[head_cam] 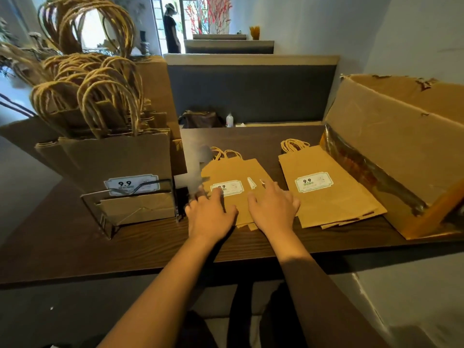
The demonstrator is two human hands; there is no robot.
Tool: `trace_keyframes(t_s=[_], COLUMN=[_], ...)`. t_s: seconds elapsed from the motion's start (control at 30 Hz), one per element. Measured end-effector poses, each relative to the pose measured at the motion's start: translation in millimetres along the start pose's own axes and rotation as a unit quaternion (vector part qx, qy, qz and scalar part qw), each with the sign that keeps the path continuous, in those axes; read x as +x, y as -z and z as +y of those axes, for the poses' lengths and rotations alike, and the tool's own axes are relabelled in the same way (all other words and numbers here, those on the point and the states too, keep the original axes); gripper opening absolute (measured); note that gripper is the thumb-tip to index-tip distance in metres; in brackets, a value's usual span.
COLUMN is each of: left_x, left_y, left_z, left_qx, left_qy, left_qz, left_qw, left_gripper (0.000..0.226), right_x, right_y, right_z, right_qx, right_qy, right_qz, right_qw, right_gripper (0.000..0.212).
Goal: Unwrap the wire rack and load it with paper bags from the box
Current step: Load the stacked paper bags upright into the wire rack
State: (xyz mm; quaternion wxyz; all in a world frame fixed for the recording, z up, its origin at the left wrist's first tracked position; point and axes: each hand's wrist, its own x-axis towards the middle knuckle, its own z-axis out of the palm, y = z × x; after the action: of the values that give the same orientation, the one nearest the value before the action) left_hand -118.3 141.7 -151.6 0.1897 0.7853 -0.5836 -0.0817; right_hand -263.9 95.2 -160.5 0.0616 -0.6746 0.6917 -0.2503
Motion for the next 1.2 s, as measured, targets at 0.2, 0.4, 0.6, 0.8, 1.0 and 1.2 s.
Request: trace_keyframes(t_s=[0.2,0.4,0.6,0.8,1.0,1.2], left_x=[-3.3,-1.3,-4.1,0.7,0.5,0.6], left_y=[-3.0,-2.8,-2.2,-0.7,-0.7,3.3], left_z=[1.4,-2.7,-5.4,-8.0,-14.5,-16.7], left_qx=[-0.009,-0.006,-0.035,-0.168,-0.282,-0.397], left_qy=[-0.013,-0.075,-0.125,-0.083,-0.081,-0.036], left_qz=[0.000,-0.031,-0.040,-0.018,0.004,0.034], left_qw=[1.000,0.997,0.991,0.982,0.956,0.916], left_gripper=[0.057,0.060,0.056,0.046,0.031,0.043], right_x=[4.8,6.1,14.8,8.5,-5.0,-3.2], right_y=[16.8,19.2,26.9,15.9,18.0,12.4], right_z=[10.4,10.4,-0.7,-26.7,-7.0,5.6], right_qx=[0.257,0.296,0.218,0.277,0.449,0.504], right_qy=[-0.054,-0.041,-0.046,-0.059,-0.070,-0.123], right_qz=[-0.018,-0.042,-0.105,-0.100,-0.115,-0.146], right_qw=[0.965,0.953,0.969,0.954,0.884,0.843], right_gripper=[0.041,0.050,0.068,0.055,0.084,0.089])
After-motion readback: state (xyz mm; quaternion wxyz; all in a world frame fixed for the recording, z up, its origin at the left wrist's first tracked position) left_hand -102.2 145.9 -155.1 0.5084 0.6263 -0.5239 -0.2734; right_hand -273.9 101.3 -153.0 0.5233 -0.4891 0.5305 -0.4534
